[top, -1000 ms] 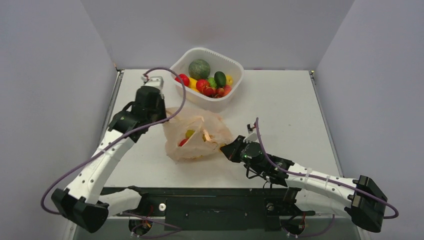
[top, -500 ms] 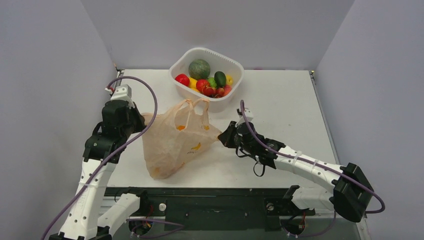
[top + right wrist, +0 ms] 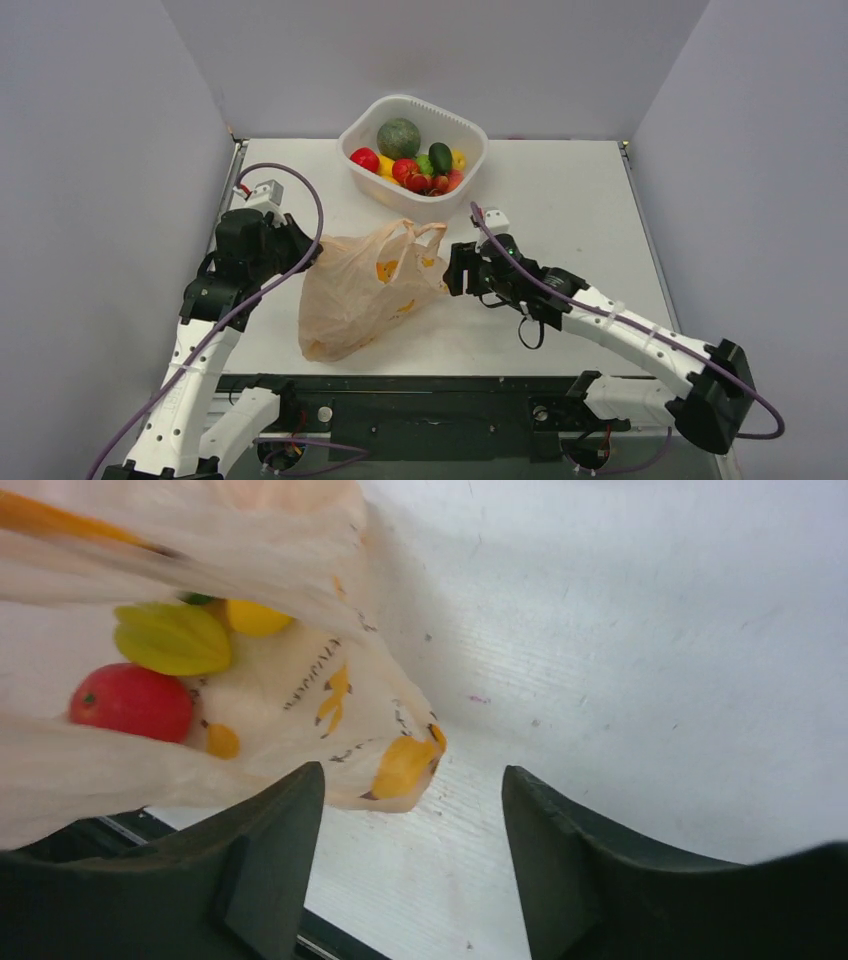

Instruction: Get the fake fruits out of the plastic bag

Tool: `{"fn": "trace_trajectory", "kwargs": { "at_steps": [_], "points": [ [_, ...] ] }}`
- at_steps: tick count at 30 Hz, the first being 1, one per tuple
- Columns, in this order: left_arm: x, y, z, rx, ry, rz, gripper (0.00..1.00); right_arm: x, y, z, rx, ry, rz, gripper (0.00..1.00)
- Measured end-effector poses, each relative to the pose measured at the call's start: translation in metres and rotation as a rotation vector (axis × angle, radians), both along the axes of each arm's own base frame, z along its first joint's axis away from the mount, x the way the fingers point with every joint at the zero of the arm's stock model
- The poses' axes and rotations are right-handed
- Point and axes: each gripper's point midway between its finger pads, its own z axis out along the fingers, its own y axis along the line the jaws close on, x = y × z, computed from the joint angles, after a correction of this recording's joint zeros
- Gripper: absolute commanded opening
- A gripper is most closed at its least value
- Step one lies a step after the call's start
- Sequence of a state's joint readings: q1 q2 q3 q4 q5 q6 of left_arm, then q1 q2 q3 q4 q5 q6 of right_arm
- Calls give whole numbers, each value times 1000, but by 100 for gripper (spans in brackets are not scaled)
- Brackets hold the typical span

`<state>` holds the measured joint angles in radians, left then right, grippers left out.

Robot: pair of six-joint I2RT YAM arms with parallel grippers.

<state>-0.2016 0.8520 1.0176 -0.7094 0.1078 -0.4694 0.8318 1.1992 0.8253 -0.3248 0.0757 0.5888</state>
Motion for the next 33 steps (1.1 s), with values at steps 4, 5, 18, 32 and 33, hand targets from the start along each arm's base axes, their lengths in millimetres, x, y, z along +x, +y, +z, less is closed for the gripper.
{"fn": "trace_trajectory", "kwargs": {
  "at_steps": [4, 5, 18, 32, 33],
  "points": [
    [-1, -10, 2, -62, -1, -23, 0, -4, -1, 79, 98, -154, 72, 81],
    [-1, -12, 3, -72, -3, -28, 0, -9, 0, 99, 132, -191, 103, 82],
    [-3, -18, 11, -112, -20, -44, 0, -15, 54, 213, 300, -324, 384, 86],
    [2, -19, 6, -110, -1, -42, 0, 24, 116, 141, 271, -34, 552, 10],
    [3, -19, 5, -113, 4, -39, 0, 22, 118, 141, 272, -26, 557, 3]
  ]
}}
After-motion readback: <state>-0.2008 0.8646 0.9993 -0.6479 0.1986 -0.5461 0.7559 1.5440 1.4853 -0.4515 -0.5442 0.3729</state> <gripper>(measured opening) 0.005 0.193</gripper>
